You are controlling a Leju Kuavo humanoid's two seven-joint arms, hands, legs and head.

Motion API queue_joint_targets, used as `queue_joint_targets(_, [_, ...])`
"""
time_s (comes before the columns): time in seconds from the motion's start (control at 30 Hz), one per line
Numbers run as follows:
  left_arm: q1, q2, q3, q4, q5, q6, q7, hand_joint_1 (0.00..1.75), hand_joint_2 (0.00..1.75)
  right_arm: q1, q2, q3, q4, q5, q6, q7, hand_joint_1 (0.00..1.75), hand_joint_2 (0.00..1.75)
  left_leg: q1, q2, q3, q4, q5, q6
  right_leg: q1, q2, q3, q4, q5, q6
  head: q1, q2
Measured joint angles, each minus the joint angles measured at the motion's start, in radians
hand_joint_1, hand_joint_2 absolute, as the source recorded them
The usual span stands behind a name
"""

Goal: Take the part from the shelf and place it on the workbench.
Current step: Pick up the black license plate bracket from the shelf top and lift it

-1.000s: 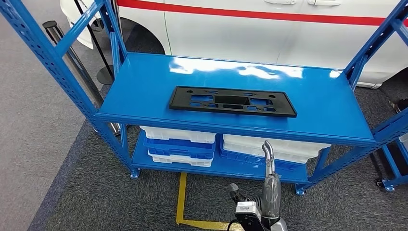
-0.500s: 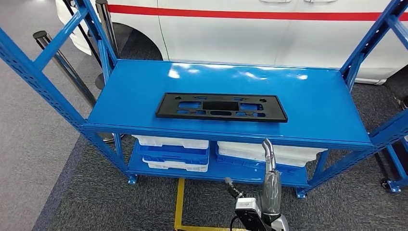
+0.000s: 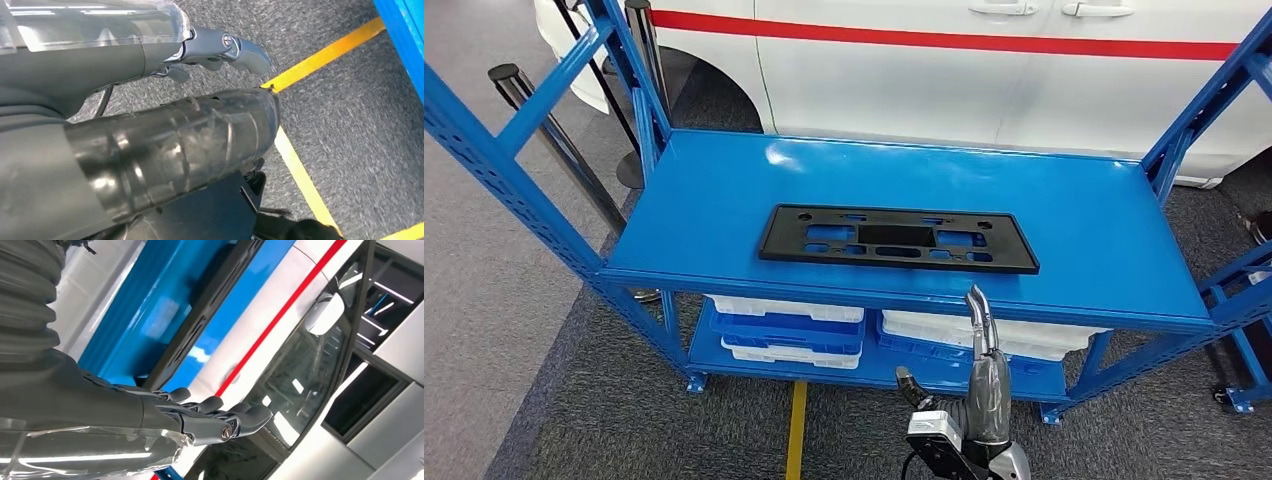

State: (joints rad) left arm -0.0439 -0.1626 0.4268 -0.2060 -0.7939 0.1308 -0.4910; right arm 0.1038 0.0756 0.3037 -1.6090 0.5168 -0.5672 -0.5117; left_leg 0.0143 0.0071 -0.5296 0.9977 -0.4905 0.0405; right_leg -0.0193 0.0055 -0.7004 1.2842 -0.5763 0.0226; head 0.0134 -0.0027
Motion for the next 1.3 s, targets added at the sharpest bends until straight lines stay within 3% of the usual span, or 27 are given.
queue_joint_targets(0.07, [0.001, 0.0, 0.0, 0.0, -0.002, -0.001, 0.0, 0.0, 0.0, -0.001, -0.003, 0.0, 0.0, 0.008, 0.0, 0.002, 0.0, 1.75, 0.005, -0.002, 0.021, 0.002, -0.016, -0.009, -0.008, -0.003, 0.042, -0.115, 0.084, 0.006, 0.0, 0.0])
queue_joint_targets(0.1, [0.001, -0.001, 0.0, 0.0, -0.003, -0.001, 0.0, 0.0, 0.0, -0.002, -0.004, 0.0, 0.0, 0.012, 0.001, 0.003, 0.0, 1.75, 0.007, -0.002, 0.028, 0.002, -0.024, -0.015, -0.008, -0.004, 0.067, -0.169, 0.11, 0.006, 0.0, 0.0])
queue_joint_targets(0.17, [-0.002, 0.0, 0.001, 0.0, -0.004, -0.001, 0.0, 0.0, 0.0, -0.005, -0.007, 0.0, 0.002, 0.019, 0.003, 0.007, 0.0, 1.75, 0.006, -0.001, 0.034, 0.005, -0.036, -0.031, -0.004, -0.004, 0.092, -0.228, 0.119, 0.001, 0.001, 0.0])
queue_joint_targets(0.3, [-0.005, 0.0, 0.001, 0.0, -0.006, -0.002, 0.0, 0.0, 0.0, -0.007, -0.013, -0.002, 0.004, 0.036, 0.009, 0.013, 0.0, 1.75, 0.004, 0.0, 0.028, 0.02, -0.05, -0.05, 0.0, 0.002, 0.096, -0.235, 0.106, -0.025, 0.002, 0.0])
queue_joint_targets(0.37, [-0.005, 0.001, 0.001, 0.0, -0.007, -0.002, 0.0, 0.0, 0.0, -0.011, -0.017, -0.004, 0.003, 0.05, 0.015, 0.017, 0.0, 1.75, 0.005, -0.001, -0.013, 0.106, -0.088, -0.053, 0.0, 0.001, 0.108, -0.24, 0.1, -0.038, 0.002, 0.0])
queue_joint_targets(0.43, [-0.005, 0.001, 0.001, 0.0, -0.011, -0.003, 0.0, 0.0, 0.0, -0.015, -0.022, -0.004, 0.004, 0.065, 0.022, 0.022, 0.0, 1.75, 0.004, -0.001, -0.094, 0.244, -0.135, -0.051, 0.007, -0.001, 0.117, -0.24, 0.092, -0.048, 0.002, 0.0])
queue_joint_targets(0.47, [-0.004, 0.001, 0.001, 0.0, -0.013, -0.004, 0.0, 0.0, 0.0, -0.016, -0.026, -0.005, 0.004, 0.074, 0.026, 0.026, 0.0, 1.75, 0.003, -0.001, -0.132, 0.296, -0.141, -0.048, 0.012, 0.0, 0.122, -0.24, 0.088, -0.052, 0.002, 0.0])
queue_joint_targets(0.5, [-0.003, 0.001, 0.001, 0.0, -0.015, -0.006, 0.001, 0.0, 0.0, -0.018, -0.03, -0.005, 0.004, 0.083, 0.03, 0.03, 0.0, 1.75, 0.001, -0.002, -0.155, 0.317, -0.13, -0.044, 0.017, 0.001, 0.128, -0.24, 0.084, -0.055, 0.002, 0.0])
queue_joint_targets(0.53, [-0.002, 0.001, 0.001, 0.0, -0.017, -0.008, 0.001, 0.0, 0.0, -0.019, -0.034, -0.005, 0.005, 0.092, 0.035, 0.034, 0.0, 1.75, -0.003, -0.002, -0.161, 0.301, -0.099, -0.036, 0.022, 0.003, 0.136, -0.24, 0.079, -0.058, 0.002, 0.0])
queue_joint_targets(0.6, [-0.002, 0.003, 0.001, 0.0, -0.02, -0.01, 0.001, 0.0, 0.0, -0.025, -0.039, -0.004, 0.005, 0.109, 0.046, 0.039, 0.0, 1.75, -0.016, -0.003, -0.125, 0.179, -0.01, -0.011, 0.029, 0.006, 0.151, -0.241, 0.069, -0.06, 0.002, 0.0])
queue_joint_targets(0.63, [-0.003, 0.004, 0.001, 0.0, -0.022, -0.011, 0.001, 0.0, 0.0, -0.029, -0.043, -0.003, 0.006, 0.119, 0.053, 0.042, 0.0, 1.75, -0.021, -0.003, -0.102, 0.117, 0.02, 0.002, 0.032, 0.008, 0.156, -0.242, 0.064, -0.059, 0.003, 0.0])
queue_joint_targets(0.7, [-0.007, 0.006, 0.002, 0.0, -0.025, -0.013, 0.003, 0.0, 0.0, -0.039, -0.051, 0.004, 0.009, 0.144, 0.071, 0.048, 0.0, 1.75, -0.03, -0.003, -0.077, 0.054, 0.034, 0.018, 0.032, 0.008, 0.157, -0.244, 0.059, -0.052, 0.003, 0.0])
queue_joint_targets(0.73, [-0.009, 0.006, 0.002, 0.0, -0.026, -0.014, 0.005, 0.0, 0.0, -0.044, -0.056, 0.009, 0.012, 0.157, 0.08, 0.052, 0.0, 1.75, -0.031, -0.003, -0.073, 0.045, 0.032, 0.018, 0.031, 0.007, 0.157, -0.247, 0.059, -0.048, 0.003, 0.0])
queue_joint_targets(0.8, [-0.009, 0.006, 0.002, 0.0, -0.028, -0.016, 0.008, 0.0, 0.0, -0.054, -0.068, 0.021, 0.016, 0.18, 0.094, 0.059, 0.0, 1.75, -0.025, -0.004, -0.061, 0.022, 0.039, 0.018, 0.032, 0.004, 0.159, -0.247, 0.055, -0.039, 0.004, 0.0])
queue_joint_targets(0.87, [-0.011, 0.006, 0.002, 0.0, -0.031, -0.018, 0.011, 0.0, 0.0, -0.067, -0.082, 0.031, 0.02, 0.196, 0.104, 0.065, 0.0, 1.75, -0.017, -0.003, -0.047, 0.001, 0.045, 0.018, 0.03, 0.002, 0.137, -0.195, 0.023, -0.027, 0.005, 0.0])
queue_joint_targets(0.93, [-0.015, 0.006, 0.002, 0.0, -0.035, -0.019, 0.013, 0.0, 0.0, -0.077, -0.096, 0.041, 0.028, 0.21, 0.111, 0.072, 0.0, 1.75, -0.017, -0.002, -0.041, -0.003, 0.043, 0.018, 0.02, 0.001, 0.072, -0.075, -0.031, -0.016, 0.005, 0.0])
queue_joint_targets(0.97, [-0.016, 0.006, 0.002, 0.0, -0.037, -0.019, 0.014, 0.0, 0.0, -0.079, -0.103, 0.045, 0.033, 0.216, 0.113, 0.077, 0.0, 1.75, -0.016, -0.002, -0.04, -0.002, 0.04, 0.018, 0.015, 0.0, 0.038, -0.021, -0.047, -0.011, 0.005, 0.0])
queue_joint_targets(1.0, [-0.016, 0.006, 0.002, 0.0, -0.039, -0.02, 0.015, 0.0, 0.0, -0.08, -0.108, 0.05, 0.037, 0.222, 0.114, 0.081, 0.0, 1.75, -0.015, -0.003, -0.037, -0.001, 0.036, 0.016, 0.01, 0.0, 0.018, 0.006, -0.044, -0.006, 0.005, 0.0])
queue_joint_targets(1.03, [-0.016, 0.006, 0.002, 0.0, -0.041, -0.02, 0.016, 0.0, 0.0, -0.083, -0.114, 0.055, 0.041, 0.227, 0.116, 0.085, 0.0, 1.75, -0.014, -0.003, -0.034, 0.001, 0.032, 0.014, 0.005, 0.0, 0.017, -0.006, -0.019, -0.001, 0.005, 0.0])
queue_joint_targets(1.13, [-0.017, 0.005, 0.002, 0.0, -0.045, -0.023, 0.017, 0.0, 0.0, -0.097, -0.126, 0.065, 0.052, 0.238, 0.121, 0.093, 0.0, 1.75, -0.009, -0.005, -0.025, 0.017, 0.013, 0.0, -0.004, -0.003, 0.086, -0.178, 0.083, 0.008, 0.006, 0.0])
queue_joint_targets(1.2, [-0.02, 0.004, 0.002, 0.0, -0.047, -0.024, 0.018, 0.0, 0.0, -0.106, -0.132, 0.072, 0.059, 0.24, 0.125, 0.097, 0.0, 1.75, -0.01, -0.006, -0.027, 0.026, 0.005, -0.013, -0.001, -0.002, 0.109, -0.232, 0.096, 0.0, 0.006, 0.0])
queue_joint_targets(1.3, [-0.022, 0.004, 0.002, 0.0, -0.049, -0.026, 0.019, 0.0, 0.0, -0.111, -0.137, 0.076, 0.068, 0.241, 0.127, 0.102, 0.0, 1.75, -0.01, -0.006, -0.028, 0.028, 0.0, -0.027, 0.001, 0.0, 0.109, -0.236, 0.096, -0.019, 0.006, 0.0])
